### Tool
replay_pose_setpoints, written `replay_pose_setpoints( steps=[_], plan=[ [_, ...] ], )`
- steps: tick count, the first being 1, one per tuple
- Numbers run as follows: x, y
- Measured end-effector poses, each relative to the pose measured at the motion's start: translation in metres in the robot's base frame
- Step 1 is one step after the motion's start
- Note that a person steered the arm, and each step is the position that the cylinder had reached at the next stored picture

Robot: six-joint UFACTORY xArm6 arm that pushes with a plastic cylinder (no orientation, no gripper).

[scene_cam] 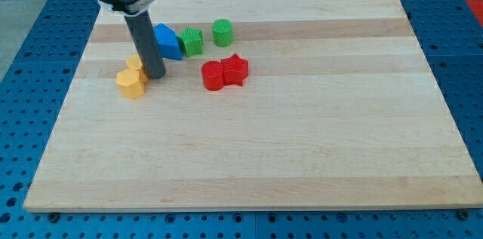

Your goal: Move the yellow heart to the top of the yellow hexagon

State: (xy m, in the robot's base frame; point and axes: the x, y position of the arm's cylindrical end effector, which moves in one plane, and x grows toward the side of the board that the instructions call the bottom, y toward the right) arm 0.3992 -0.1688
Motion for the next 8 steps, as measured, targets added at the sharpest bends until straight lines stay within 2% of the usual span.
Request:
replay_pose_setpoints(
  steps=[2,4,5,6,8],
  plan=[
    [0.000,-0.034],
    [0.009,0.066],
    [0.046,0.054],
    [0.063,0.016],
    [0.060,-0.027]
  ],
)
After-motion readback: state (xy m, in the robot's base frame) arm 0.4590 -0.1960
